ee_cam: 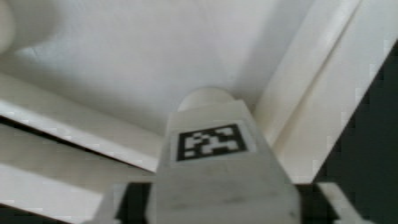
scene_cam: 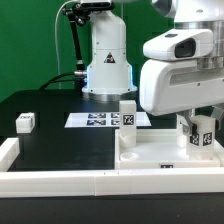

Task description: Assemble square table

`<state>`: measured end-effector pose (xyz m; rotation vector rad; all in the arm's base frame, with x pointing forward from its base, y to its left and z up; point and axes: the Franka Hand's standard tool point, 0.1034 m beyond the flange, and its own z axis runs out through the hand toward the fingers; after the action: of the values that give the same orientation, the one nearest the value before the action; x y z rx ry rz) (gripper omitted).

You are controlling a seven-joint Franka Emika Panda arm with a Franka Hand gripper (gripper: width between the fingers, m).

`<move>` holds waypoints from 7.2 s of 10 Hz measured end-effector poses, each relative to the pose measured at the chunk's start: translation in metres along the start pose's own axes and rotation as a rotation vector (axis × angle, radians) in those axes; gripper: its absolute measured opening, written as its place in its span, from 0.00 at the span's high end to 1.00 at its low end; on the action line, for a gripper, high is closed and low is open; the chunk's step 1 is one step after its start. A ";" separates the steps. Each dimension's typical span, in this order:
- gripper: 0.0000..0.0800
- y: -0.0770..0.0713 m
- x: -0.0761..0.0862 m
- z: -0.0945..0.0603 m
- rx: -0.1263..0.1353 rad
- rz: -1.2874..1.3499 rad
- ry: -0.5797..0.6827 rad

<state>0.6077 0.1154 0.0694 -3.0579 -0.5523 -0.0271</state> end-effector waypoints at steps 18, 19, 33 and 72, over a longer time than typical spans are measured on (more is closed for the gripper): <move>0.20 0.007 -0.014 -0.021 -0.010 0.708 0.014; 0.19 0.010 -0.018 -0.033 -0.003 0.660 0.023; 0.19 0.111 -0.090 -0.038 -0.031 0.504 0.004; 0.19 0.227 -0.325 0.024 0.093 0.305 -0.681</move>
Offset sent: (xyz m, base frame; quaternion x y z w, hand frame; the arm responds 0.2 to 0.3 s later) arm 0.0000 0.0000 0.0000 0.0000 0.0000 0.1296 0.9916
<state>0.3827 -0.2094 0.0306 -2.9598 -0.0772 1.0344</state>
